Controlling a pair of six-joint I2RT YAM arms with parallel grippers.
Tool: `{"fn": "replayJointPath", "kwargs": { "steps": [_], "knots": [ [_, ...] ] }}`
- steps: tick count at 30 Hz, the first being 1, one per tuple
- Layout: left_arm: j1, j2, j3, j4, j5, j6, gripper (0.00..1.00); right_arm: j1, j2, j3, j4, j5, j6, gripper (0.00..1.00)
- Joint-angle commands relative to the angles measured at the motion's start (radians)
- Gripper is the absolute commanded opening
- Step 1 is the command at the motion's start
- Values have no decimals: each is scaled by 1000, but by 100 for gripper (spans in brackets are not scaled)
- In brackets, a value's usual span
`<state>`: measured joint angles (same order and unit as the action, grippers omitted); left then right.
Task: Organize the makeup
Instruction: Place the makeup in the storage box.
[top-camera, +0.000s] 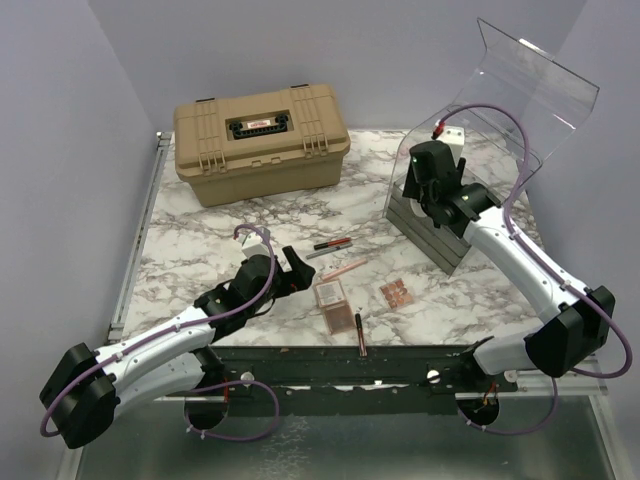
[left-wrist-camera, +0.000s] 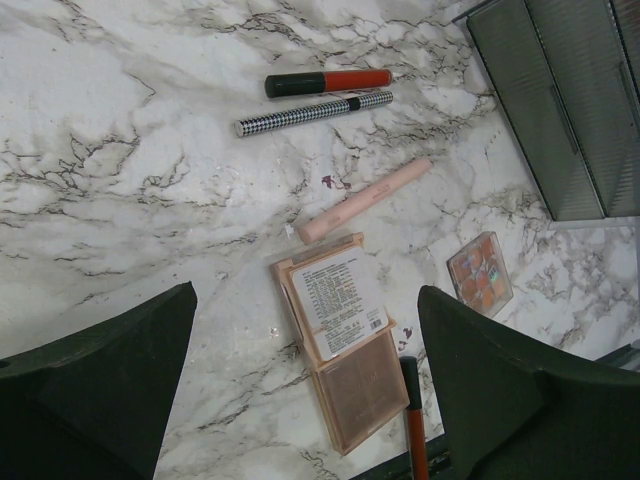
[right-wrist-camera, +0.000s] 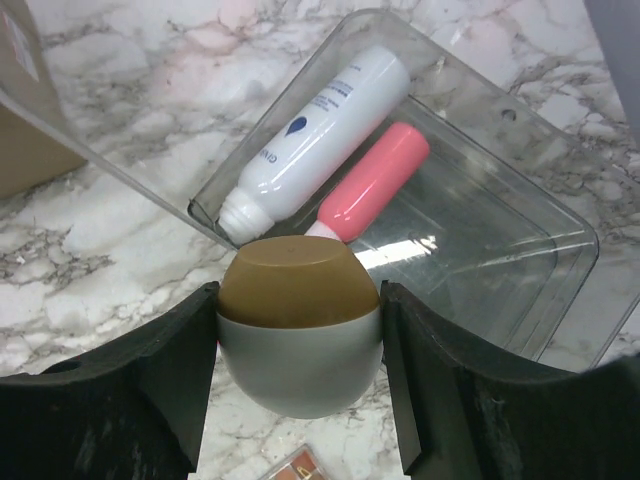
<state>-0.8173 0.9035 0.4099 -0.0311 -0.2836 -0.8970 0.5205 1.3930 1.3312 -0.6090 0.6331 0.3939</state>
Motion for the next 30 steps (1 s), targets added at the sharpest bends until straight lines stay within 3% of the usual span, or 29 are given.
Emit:
{"fn": "replayJointPath", "kwargs": {
  "steps": [1,10,30],
  "knots": [
    [4,0,-14,11,11,-1,94,-16,-8,29,46,82,0,52],
    [5,-20,-28,12,10,-14,94,-47,17,6,69,187,35,52],
    [7,10,-36,52,24,-22,94,-132,138,-7,-59,330,411,51]
  ]
}}
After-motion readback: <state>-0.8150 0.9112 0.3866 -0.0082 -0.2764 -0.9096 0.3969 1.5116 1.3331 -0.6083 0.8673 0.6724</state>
